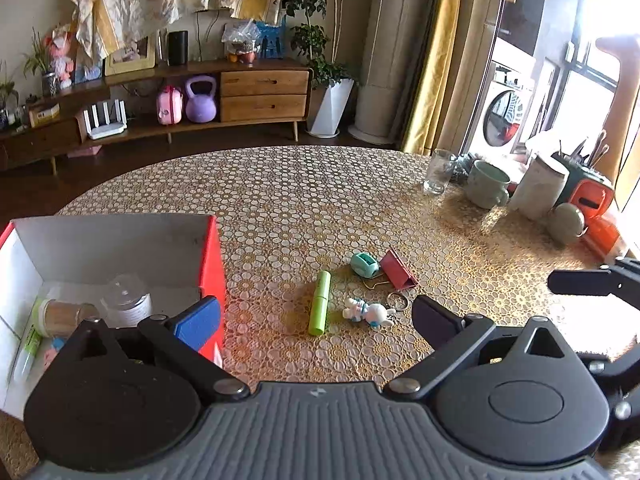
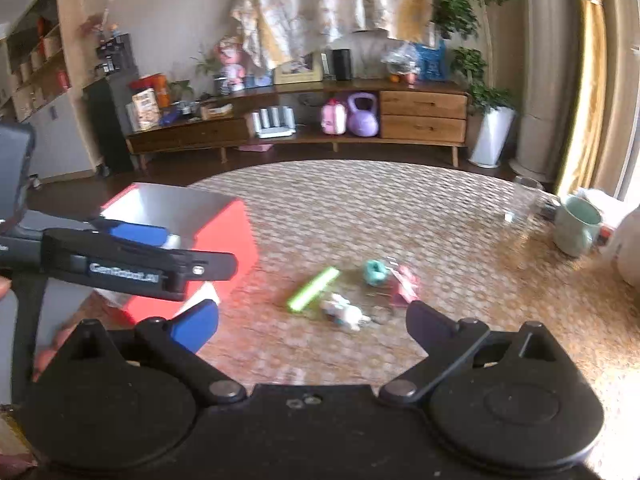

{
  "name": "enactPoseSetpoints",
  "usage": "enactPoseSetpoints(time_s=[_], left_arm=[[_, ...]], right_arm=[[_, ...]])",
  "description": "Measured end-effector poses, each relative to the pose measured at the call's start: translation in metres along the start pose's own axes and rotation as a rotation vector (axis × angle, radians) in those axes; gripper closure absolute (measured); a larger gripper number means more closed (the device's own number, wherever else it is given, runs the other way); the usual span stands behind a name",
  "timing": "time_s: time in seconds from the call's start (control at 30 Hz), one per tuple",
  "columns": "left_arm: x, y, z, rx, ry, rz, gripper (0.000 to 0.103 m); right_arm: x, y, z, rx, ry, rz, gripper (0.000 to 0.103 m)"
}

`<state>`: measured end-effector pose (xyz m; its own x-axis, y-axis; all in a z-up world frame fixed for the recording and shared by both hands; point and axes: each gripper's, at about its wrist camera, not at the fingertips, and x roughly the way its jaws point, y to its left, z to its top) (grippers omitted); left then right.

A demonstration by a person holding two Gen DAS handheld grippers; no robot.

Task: Organize rigid objects
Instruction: 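Withdraw both open tools from the red box back over the table, then grasp the pink binder clip with the right tool while the left tool approaches the green tube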

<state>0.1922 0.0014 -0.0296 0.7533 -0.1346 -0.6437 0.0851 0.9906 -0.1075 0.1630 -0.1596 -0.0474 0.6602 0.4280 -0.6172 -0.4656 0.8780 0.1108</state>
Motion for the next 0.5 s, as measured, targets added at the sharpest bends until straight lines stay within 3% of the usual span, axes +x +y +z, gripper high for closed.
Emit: enactPoseSetpoints(time_s=[0.5], left_arm=[[0.078, -0.024, -0.018, 0.034, 0.054, 0.019, 0.001]], right_arm=[[0.054, -0.066, -0.012, 0.019, 0.043, -0.136, 0.006]])
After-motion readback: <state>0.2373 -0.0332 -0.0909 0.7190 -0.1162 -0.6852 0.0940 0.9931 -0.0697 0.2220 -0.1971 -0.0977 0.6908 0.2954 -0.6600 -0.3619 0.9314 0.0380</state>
